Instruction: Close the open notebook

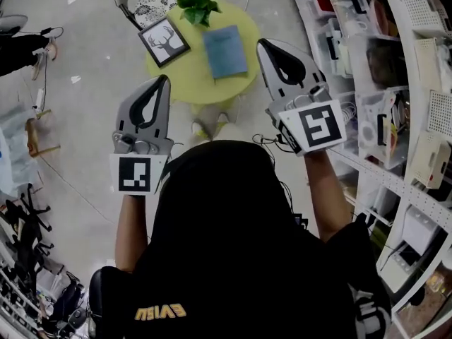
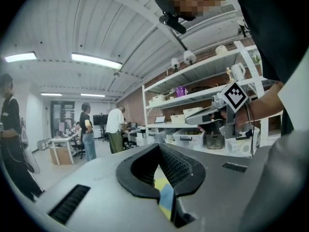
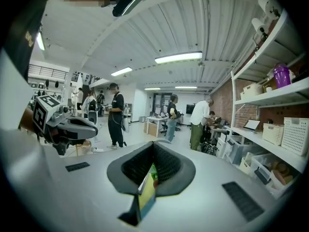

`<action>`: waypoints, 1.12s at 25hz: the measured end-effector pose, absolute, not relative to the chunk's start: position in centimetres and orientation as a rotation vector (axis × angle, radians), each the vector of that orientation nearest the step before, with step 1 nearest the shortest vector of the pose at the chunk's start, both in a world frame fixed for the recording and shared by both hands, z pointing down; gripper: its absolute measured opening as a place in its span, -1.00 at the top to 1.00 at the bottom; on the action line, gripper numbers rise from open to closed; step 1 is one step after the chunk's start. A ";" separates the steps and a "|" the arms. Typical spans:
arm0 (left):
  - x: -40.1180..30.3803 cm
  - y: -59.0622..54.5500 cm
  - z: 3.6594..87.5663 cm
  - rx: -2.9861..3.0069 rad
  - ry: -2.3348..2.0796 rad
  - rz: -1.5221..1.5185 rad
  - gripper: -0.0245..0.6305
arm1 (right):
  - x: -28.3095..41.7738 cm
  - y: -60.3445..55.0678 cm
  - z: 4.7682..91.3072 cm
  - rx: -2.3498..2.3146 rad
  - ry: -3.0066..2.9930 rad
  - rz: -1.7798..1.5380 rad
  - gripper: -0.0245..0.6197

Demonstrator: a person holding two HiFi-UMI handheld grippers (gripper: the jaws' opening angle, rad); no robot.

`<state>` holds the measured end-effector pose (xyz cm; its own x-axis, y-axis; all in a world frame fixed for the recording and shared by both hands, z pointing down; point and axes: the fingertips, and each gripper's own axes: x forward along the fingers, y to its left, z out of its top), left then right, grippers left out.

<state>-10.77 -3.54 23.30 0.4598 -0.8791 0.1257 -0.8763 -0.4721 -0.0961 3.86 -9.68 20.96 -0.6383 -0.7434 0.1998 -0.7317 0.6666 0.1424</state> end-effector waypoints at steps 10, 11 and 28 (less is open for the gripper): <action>-11.7 -3.9 24.1 -2.684 1.585 -0.254 0.87 | 0.8 -10.7 20.6 1.091 -2.669 -0.162 0.92; -11.8 -3.9 24.1 -2.685 1.592 -0.251 0.87 | 1.0 -10.6 21.1 1.091 -2.673 -0.168 0.92; -11.6 -3.9 24.2 -2.680 1.570 -0.286 0.87 | 0.7 -10.6 21.6 1.067 -2.626 -0.157 0.92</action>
